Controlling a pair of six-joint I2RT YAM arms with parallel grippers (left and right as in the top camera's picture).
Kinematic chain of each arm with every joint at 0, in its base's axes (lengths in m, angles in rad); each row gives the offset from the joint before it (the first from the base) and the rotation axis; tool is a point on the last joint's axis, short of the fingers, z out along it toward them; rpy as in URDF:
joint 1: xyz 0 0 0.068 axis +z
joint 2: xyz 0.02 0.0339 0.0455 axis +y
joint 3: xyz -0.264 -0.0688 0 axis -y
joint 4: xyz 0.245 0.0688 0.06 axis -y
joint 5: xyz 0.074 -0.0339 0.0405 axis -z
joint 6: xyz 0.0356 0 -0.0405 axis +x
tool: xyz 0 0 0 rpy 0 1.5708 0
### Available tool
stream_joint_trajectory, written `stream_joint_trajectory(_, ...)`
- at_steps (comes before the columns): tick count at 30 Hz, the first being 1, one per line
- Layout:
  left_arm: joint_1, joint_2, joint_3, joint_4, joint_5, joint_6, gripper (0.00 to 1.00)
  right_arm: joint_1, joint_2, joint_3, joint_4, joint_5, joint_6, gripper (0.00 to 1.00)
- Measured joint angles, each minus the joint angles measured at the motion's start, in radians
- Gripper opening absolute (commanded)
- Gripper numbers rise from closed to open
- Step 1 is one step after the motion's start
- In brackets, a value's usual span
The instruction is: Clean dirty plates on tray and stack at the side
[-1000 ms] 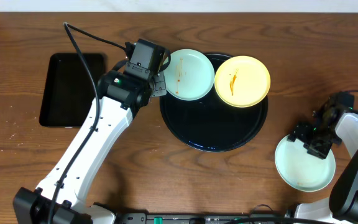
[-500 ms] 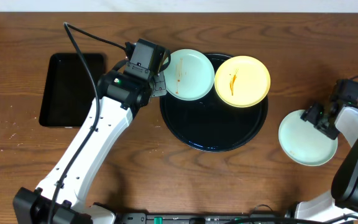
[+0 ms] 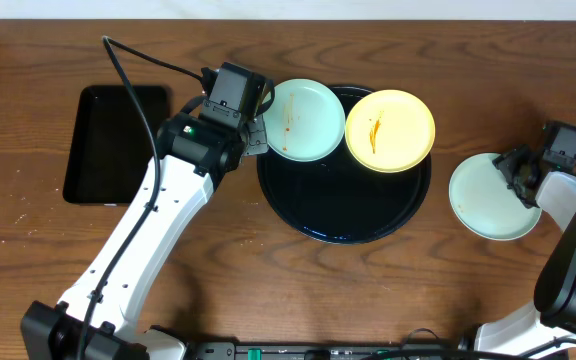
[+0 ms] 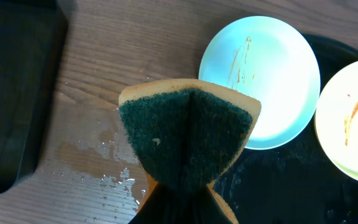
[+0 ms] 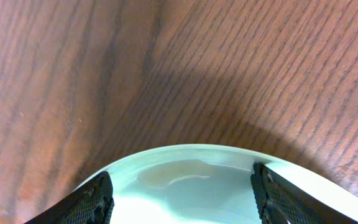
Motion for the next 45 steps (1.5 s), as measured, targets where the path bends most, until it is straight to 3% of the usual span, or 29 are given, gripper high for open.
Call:
stream_joint_trajectory(16, 0.000, 0.000, 0.000, 0.000, 0.000, 0.000, 0.08, 0.000, 0.031, -0.022, 0.200, -0.002, 0.106, 0.70)
stream_joint_trajectory(26, 0.000, 0.000, 0.000, 0.000, 0.000, 0.000, 0.08, 0.001, 0.051, 0.005, 0.214, -0.075, 0.037, 0.69)
stream_joint_trajectory(35, 0.000, 0.000, 0.000, 0.000, 0.000, 0.001, 0.08, 0.002, 0.067, 0.199, 0.022, -0.196, -0.120, 0.65)
stream_joint_trajectory(45, 0.000, 0.000, 0.000, -0.026, 0.000, 0.055, 0.07, 0.130, 0.067, 0.436, -0.394, -0.467, -0.281, 0.66)
